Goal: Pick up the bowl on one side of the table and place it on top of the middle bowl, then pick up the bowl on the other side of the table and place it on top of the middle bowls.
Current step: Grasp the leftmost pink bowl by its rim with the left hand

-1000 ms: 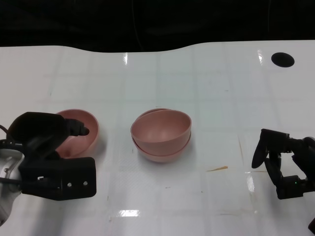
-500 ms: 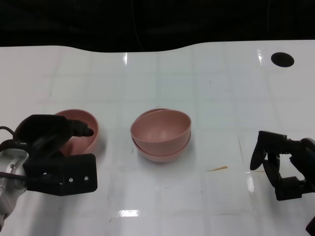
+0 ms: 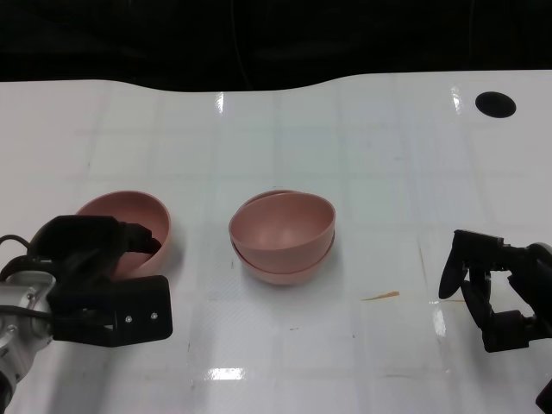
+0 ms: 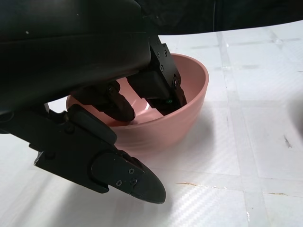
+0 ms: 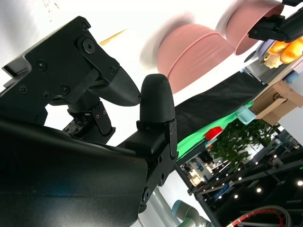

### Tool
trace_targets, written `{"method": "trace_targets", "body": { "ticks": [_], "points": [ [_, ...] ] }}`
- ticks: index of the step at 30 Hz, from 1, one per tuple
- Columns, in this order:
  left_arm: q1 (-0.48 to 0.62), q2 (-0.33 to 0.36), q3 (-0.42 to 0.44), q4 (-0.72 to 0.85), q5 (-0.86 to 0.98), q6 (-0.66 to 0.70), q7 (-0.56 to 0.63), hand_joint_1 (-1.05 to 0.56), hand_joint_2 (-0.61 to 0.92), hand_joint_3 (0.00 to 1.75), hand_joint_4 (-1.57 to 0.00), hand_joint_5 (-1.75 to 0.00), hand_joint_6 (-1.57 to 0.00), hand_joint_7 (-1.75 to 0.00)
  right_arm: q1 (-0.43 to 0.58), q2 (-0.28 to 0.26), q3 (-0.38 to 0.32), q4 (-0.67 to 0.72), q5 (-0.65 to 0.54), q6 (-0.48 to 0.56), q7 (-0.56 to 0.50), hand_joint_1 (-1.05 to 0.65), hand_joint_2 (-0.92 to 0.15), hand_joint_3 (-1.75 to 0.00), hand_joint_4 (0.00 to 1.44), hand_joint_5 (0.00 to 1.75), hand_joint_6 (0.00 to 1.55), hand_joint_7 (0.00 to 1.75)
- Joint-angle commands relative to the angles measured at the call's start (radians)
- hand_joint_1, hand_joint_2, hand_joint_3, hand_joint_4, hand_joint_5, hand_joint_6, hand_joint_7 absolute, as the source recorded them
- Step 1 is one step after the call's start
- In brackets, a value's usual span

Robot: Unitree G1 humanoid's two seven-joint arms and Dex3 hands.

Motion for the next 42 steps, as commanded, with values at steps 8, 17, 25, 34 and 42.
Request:
{"method": "trace_targets", "body": {
  "ticks": [8,17,25,34,42],
  "points": [
    [-0.027,-0.006,-0.019,0.072,-0.017,-0.020,0.034,-0.58,0.76,0.01,-0.82,-0.01,-0.82,-0.01,-0.002,-0.010,-0.003,0.003,0.002,-0.013,-0.014,-0.03,-0.43,-1.49,0.90,1.75,0.69,1.66],
    [-0.028,-0.008,-0.021,0.094,-0.027,-0.066,0.082,-0.21,0.82,0.02,-0.88,-0.03,-0.88,-0.02,-0.001,-0.013,-0.002,-0.004,0.001,-0.008,-0.010,-0.03,-0.43,-1.48,0.89,1.75,0.69,1.66],
    [-0.035,-0.019,-0.016,0.120,-0.062,-0.116,0.107,0.19,0.91,0.02,-1.27,-0.18,-1.19,-0.12,0.001,-0.011,-0.003,-0.005,-0.001,-0.007,-0.014,-0.02,-0.42,-1.49,0.89,1.75,0.69,1.67],
    [-0.039,-0.018,-0.040,0.135,-0.042,-0.117,0.178,0.31,0.92,0.03,-0.99,-1.29,-1.44,-0.19,0.000,-0.010,-0.002,-0.005,-0.009,-0.008,-0.025,-0.03,-0.43,-1.49,0.89,1.75,0.69,1.66],
    [-0.025,-0.026,-0.042,0.123,-0.043,-0.102,0.234,0.32,0.86,0.01,-0.74,-1.74,-0.82,-1.34,0.005,-0.015,-0.001,-0.009,-0.005,-0.008,-0.020,-0.03,-0.43,-1.49,0.89,1.75,0.69,1.66]
  ]
}}
